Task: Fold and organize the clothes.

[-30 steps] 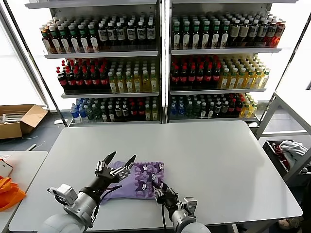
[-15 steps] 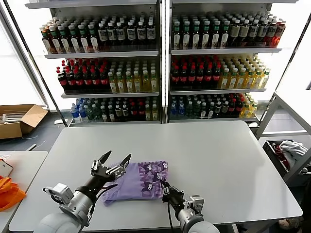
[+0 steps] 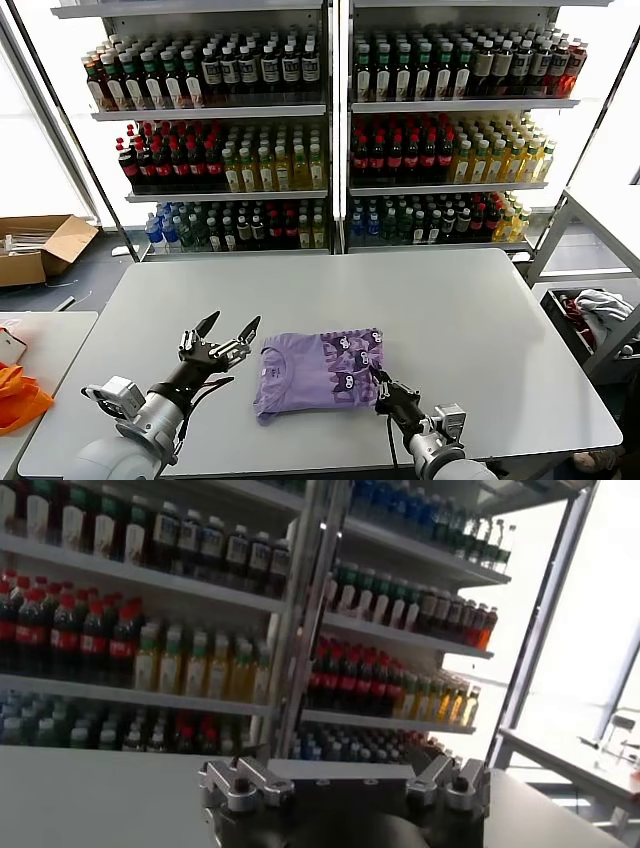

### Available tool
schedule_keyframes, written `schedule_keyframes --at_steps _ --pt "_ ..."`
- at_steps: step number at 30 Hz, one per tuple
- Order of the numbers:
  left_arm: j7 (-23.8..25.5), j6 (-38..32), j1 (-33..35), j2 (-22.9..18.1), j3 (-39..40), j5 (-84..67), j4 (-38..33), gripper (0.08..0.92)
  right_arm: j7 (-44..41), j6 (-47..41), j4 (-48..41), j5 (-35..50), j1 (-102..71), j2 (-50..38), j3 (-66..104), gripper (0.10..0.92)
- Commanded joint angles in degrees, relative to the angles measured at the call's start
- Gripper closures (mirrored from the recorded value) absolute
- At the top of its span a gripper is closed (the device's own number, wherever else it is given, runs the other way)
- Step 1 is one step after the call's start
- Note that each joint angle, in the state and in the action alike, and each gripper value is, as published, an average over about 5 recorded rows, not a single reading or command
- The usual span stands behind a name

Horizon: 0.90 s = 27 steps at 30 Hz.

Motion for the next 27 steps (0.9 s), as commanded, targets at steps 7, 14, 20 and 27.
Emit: schedule_keyframes --at_steps 7,14,20,27 --pt "-0.1 0.0 -0.2 0.2 -0.5 -0.7 0.5 0.177 -0.7 2.1 1.9 -2.1 -3.8 -4.2 6.4 0.901" --pt "-0.6 0.4 0.5 -0.2 0.1 -0.8 -0.4 0.177 -1.2 6.0 4.3 -5.3 -6.3 -4.1 10.1 0.843" --pt "-0.1 -0.1 2.7 -1.1 -1.0 -0.8 -0.9 0.177 -0.7 7.2 7.4 -5.6 -4.7 -4.1 10.9 0.671" --pt "-0.3 0.0 1.8 -1.6 -0.6 -0.3 -0.6 0.177 2.1 3.5 2.2 -12.2 7.7 1.7 -4.5 0.472"
